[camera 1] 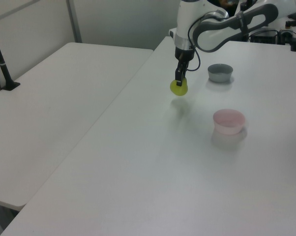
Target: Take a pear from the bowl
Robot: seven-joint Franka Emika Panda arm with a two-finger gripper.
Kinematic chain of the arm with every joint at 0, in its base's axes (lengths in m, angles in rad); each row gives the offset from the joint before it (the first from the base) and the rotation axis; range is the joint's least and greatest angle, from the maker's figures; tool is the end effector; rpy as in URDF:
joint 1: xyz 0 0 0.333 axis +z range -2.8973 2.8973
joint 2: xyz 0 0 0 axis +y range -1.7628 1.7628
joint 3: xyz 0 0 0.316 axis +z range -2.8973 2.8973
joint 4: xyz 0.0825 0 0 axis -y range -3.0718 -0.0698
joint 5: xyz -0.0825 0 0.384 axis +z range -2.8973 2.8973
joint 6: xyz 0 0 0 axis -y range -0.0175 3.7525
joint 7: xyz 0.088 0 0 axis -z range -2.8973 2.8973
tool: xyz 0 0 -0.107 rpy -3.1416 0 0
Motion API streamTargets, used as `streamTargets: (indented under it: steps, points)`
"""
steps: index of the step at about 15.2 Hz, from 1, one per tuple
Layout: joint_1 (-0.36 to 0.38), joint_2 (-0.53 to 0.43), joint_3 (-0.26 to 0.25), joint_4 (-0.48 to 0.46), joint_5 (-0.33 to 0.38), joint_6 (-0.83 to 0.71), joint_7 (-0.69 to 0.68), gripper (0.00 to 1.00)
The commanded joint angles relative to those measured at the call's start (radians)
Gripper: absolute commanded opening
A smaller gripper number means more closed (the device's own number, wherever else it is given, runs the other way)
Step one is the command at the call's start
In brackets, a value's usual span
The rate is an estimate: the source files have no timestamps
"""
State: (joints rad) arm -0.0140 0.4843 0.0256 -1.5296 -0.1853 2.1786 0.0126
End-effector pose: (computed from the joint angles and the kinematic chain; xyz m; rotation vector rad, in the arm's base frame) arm 0.7071 -0.0015 0.3936 2.9816 0.1320 0.2493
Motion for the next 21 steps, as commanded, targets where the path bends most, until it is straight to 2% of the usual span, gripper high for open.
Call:
streamTargets:
  steps: [1, 6, 7, 9, 11, 13, 19, 21]
  points:
    - [0.002, 0.03, -0.006, 0.019, -0.034, 0.029, 0.013, 0.32]
    - [0.002, 0.054, -0.006, 0.017, -0.079, 0.03, 0.013, 0.37]
    - [0.002, 0.056, -0.006, 0.016, -0.079, 0.03, 0.013, 0.43]
    - [0.002, 0.056, -0.006, 0.016, -0.079, 0.03, 0.013, 0.46]
    - [0.002, 0.053, -0.006, 0.016, -0.079, 0.03, 0.013, 0.84]
    - [0.005, 0.051, -0.006, 0.016, -0.077, 0.029, 0.013, 0.98]
    - [0.005, -0.01, -0.004, 0.016, -0.063, 0.009, 0.017, 1.0]
    - [0.012, -0.044, -0.003, 0.016, -0.062, -0.043, 0.018, 1.0]
